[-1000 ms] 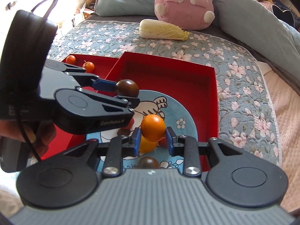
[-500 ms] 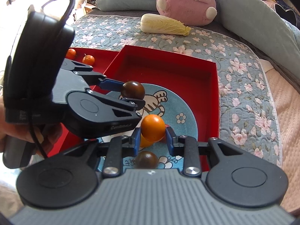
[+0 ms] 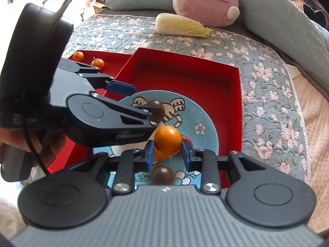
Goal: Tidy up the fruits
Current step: 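Open the left tool to drop the dark tomato while the right tool lowers the orange tomato, then open the right tool to release the orange tomato onto the plate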
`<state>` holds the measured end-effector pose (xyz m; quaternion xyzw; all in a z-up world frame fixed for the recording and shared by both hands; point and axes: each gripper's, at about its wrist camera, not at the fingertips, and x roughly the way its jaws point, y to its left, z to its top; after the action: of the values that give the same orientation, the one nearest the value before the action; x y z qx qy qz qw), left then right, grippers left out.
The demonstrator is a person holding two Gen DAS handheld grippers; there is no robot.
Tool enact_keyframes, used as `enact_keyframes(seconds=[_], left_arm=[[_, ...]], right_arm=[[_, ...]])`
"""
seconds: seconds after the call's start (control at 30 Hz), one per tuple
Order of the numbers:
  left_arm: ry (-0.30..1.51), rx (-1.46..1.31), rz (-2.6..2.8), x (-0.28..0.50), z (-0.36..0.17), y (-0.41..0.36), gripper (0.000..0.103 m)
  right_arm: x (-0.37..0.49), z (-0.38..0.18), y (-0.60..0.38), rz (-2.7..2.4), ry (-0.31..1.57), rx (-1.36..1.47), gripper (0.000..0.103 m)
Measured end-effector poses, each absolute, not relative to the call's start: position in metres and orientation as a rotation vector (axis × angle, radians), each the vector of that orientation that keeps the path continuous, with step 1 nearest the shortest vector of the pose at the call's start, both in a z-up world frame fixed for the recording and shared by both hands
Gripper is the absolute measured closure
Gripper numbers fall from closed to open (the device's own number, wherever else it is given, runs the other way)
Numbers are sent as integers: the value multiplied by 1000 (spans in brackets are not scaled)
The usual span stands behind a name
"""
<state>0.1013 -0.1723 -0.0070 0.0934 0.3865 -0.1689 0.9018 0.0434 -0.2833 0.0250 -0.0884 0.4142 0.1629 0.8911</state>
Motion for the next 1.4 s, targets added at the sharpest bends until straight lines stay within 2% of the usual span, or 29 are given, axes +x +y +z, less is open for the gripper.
enact_keyframes(seconds=[1.4], left_arm=[[737,148,-307,97,14,-132,43]], right_arm=[[53,18,-275,334,871,-199,71]])
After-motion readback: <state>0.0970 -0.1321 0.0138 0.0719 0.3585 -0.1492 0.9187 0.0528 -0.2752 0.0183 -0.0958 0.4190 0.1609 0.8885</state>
